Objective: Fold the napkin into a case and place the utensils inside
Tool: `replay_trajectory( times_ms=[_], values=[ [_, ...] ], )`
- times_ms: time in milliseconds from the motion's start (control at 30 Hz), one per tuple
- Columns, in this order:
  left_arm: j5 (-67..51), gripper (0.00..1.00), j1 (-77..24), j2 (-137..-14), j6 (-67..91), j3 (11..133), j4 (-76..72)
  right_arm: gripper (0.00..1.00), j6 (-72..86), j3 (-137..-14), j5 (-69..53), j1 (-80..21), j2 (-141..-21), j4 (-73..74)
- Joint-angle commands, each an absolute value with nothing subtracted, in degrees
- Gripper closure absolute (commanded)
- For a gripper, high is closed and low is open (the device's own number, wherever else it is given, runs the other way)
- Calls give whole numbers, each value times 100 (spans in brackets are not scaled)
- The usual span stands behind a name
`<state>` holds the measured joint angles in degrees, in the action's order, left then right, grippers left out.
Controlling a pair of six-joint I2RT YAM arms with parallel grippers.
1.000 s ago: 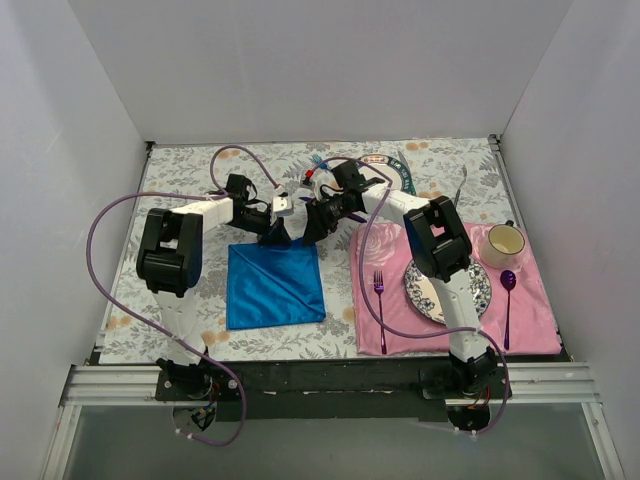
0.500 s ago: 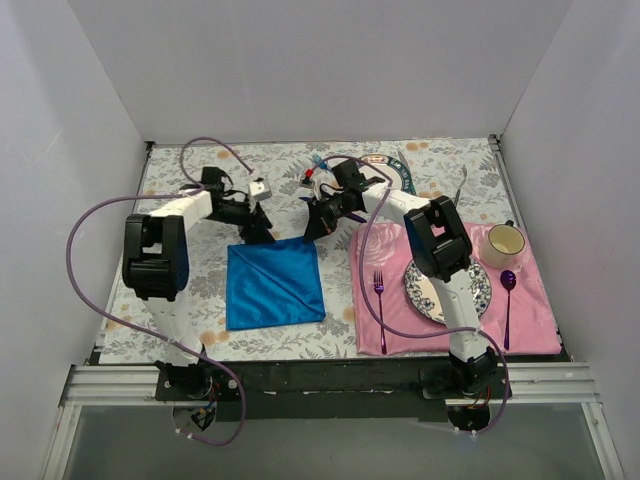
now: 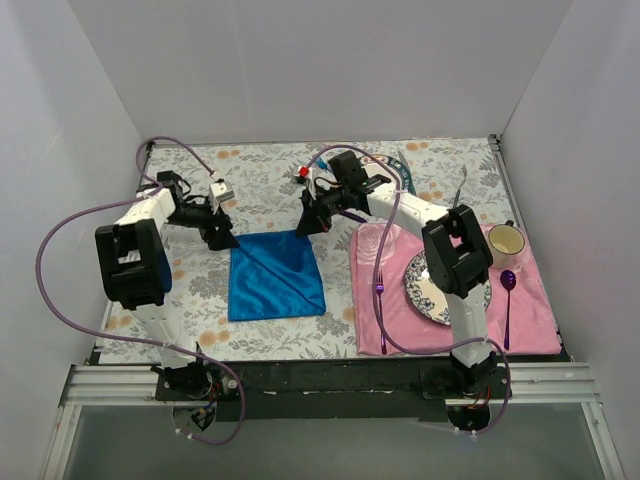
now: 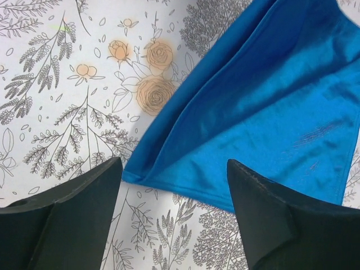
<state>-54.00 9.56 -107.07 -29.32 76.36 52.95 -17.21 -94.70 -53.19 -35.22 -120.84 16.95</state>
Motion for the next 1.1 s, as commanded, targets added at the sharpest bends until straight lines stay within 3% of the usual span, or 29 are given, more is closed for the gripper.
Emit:
replay_trajectory(
  times_ms=[0,467,733,1067],
  values=[
    [-5362,23,1037,-10714,-3576,7769,5555,99,-2197,-9211,-5352,-3577,-11514,1301],
    [-5572,30,1028,-11153,-4490,8341,5230,99,-2962,-8974,-5502,-3797,-11100,1389],
    [-5686,37,853,-12102,-5835,9465,6819,99,-2997,-9061,-5511,-3823,-11136,1424],
    [-5607,39,633,-12182,-6144,9352,6891,99,-3041,-9123,-5502,-3832,-11162,1441]
  ],
)
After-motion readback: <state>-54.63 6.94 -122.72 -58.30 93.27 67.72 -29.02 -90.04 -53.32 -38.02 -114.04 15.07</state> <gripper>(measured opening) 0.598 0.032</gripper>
